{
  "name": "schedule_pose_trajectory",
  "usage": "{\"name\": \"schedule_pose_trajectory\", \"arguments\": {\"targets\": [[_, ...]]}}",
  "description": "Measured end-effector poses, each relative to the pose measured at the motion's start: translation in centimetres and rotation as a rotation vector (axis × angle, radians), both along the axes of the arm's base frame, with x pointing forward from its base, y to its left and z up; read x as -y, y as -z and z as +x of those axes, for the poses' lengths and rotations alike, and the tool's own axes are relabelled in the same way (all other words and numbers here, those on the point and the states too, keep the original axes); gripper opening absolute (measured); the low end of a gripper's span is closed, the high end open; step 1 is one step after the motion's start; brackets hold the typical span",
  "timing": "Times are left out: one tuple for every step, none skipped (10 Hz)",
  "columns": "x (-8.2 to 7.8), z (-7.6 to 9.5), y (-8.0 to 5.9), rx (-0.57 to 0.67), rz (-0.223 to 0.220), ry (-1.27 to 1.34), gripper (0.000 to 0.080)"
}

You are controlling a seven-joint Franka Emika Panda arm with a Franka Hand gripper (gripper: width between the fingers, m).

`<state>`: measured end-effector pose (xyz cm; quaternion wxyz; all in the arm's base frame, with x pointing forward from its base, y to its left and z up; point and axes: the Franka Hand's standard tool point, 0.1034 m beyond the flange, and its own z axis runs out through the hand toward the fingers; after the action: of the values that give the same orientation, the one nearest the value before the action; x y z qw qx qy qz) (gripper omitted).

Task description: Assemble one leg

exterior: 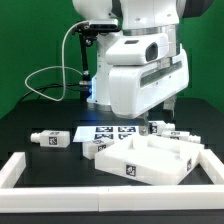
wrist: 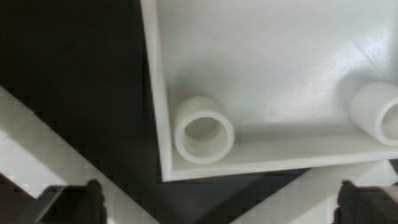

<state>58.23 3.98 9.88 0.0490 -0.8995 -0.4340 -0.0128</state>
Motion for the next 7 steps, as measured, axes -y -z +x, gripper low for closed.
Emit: {"name": "schedule_pose_trajectory", "arguments": {"targets": [[0.0, 0.0, 0.0, 0.000, 0.000, 0.000, 0.0650], [0.0, 0.0, 0.0, 0.000, 0.000, 0.000, 0.0650], [0.0, 0.0, 0.0, 0.000, 0.000, 0.000, 0.0650], [0.0, 0.0, 0.1, -0.001, -0.001, 0.000, 0.0650], [0.1, -0.1, 0.1, -0.002, -0.001, 0.000, 0.0650], [0.2, -0.3, 0.0, 0.002, -0.004, 0.035, 0.0650], [0.9, -1.4, -0.5, 0.026, -0.015, 0.164, 0.0650]]}}
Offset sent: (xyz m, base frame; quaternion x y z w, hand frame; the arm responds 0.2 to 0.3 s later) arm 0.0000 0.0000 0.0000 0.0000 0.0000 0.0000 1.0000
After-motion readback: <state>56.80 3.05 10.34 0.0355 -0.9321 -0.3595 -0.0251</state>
